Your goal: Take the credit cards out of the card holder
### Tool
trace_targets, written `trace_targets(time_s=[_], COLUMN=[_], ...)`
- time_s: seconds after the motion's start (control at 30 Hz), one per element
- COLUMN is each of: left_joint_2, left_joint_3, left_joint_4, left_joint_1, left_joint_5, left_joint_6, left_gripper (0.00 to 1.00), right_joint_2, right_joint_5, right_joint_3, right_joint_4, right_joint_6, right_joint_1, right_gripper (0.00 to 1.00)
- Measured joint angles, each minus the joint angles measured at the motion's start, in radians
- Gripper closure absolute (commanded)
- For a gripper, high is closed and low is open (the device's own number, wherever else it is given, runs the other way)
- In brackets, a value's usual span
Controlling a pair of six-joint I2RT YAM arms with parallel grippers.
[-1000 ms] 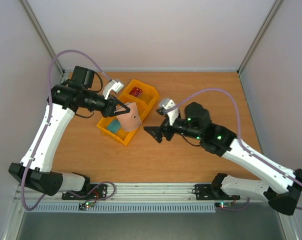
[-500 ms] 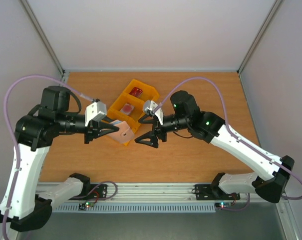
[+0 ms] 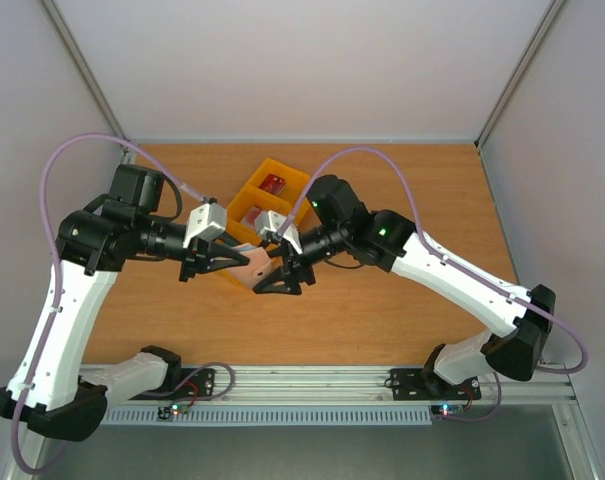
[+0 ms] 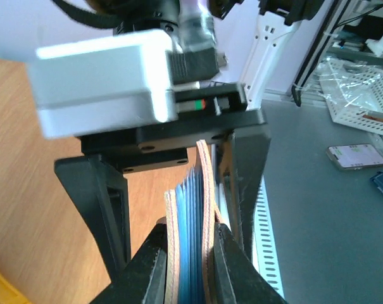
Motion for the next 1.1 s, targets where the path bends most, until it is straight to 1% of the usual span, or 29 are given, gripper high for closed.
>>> trace_targets(time_s=[0.03, 0.1, 0.13, 0.17, 0.23, 0.27, 0.3, 0.33, 0.37, 0.4, 0.5, 0.6, 0.67, 0.73, 0.8, 0.83, 0.87, 0.93, 0.97, 1.0, 1.03, 1.1], left_joint_2=[-0.001, -0.004, -0.006, -0.008, -0.014, -0.017, -0.018, -0.021, -0.024, -0.030, -0.064, -0.119, -0.205, -0.298, -0.394, -0.428, -0.442, -0.426, -0.403, -0.382, -0.378, -0.373], left_joint_3=[0.000, -0.003, -0.005, -0.008, -0.017, -0.024, -0.031, -0.040, -0.051, -0.064, -0.124, -0.192, -0.291, -0.386, -0.499, -0.532, -0.548, -0.548, -0.544, -0.544, -0.544, -0.551], left_joint_4=[-0.002, -0.002, -0.001, 0.002, 0.011, 0.023, 0.028, 0.042, 0.069, 0.096, 0.204, 0.307, 0.439, 0.564, 0.726, 0.787, 0.845, 0.937, 0.977, 1.017, 1.024, 1.070], left_joint_1=[-0.001, -0.001, -0.001, -0.001, -0.002, -0.002, -0.001, 0.000, -0.001, -0.002, -0.003, -0.003, -0.003, -0.004, -0.003, -0.004, -0.004, -0.005, -0.005, -0.006, -0.007, -0.006], left_joint_5=[0.011, 0.028, 0.032, 0.039, 0.047, 0.048, 0.050, 0.053, 0.054, 0.060, 0.060, 0.042, 0.015, -0.013, -0.049, -0.056, -0.061, -0.063, -0.043, -0.031, -0.029, 0.010], left_joint_6=[0.002, 0.001, -0.004, -0.009, -0.022, -0.037, -0.059, -0.080, -0.102, -0.123, -0.227, -0.338, -0.422, -0.492, -0.589, -0.636, -0.684, -0.776, -0.813, -0.861, -0.876, -0.902], left_gripper=[1.00, 1.00, 1.00, 1.00, 1.00, 0.87, 0.58, 0.26, 0.05, 0.01, 0.01, 0.01, 0.01, 0.03, 0.09, 0.14, 0.23, 0.37, 0.41, 0.41, 0.42, 0.50], right_joint_2=[0.006, 0.007, 0.005, 0.003, 0.000, -0.003, -0.005, -0.007, -0.008, -0.011, -0.034, -0.092, -0.149, -0.192, -0.216, -0.220, -0.221, -0.217, -0.212, -0.209, -0.206, -0.196], right_joint_5=[-0.011, -0.028, -0.034, -0.039, -0.047, -0.051, -0.045, -0.043, -0.040, -0.040, -0.021, 0.014, 0.049, 0.071, 0.090, 0.094, 0.096, 0.095, 0.102, 0.105, 0.108, 0.114], right_joint_3=[0.000, 0.000, 0.000, 0.000, 0.000, 0.000, 0.000, 0.000, 0.000, -0.001, -0.023, -0.072, -0.113, -0.132, -0.137, -0.139, -0.141, -0.141, -0.141, -0.141, -0.140, -0.140], right_joint_4=[-0.010, -0.034, -0.044, -0.053, -0.065, -0.069, -0.076, -0.080, -0.083, -0.084, -0.060, -0.012, 0.047, 0.104, 0.173, 0.208, 0.238, 0.272, 0.285, 0.293, 0.296, 0.299], right_joint_6=[-0.014, -0.039, -0.048, -0.056, -0.070, -0.077, -0.076, -0.074, -0.076, -0.075, -0.060, -0.019, 0.035, 0.088, 0.135, 0.152, 0.166, 0.178, 0.182, 0.185, 0.186, 0.186], right_joint_1=[0.000, 0.000, 0.000, 0.000, 0.000, 0.000, 0.000, 0.000, 0.000, -0.002, -0.002, -0.006, -0.010, -0.011, -0.003, 0.008, 0.022, 0.042, 0.050, 0.050, 0.047, 0.046], right_gripper=[0.40, 0.55, 0.64, 0.76, 0.96, 0.98, 0.99, 0.99, 0.99, 0.99, 0.99, 0.99, 0.99, 0.99, 0.99, 0.99, 0.99, 0.99, 0.99, 0.99, 0.99, 0.99])
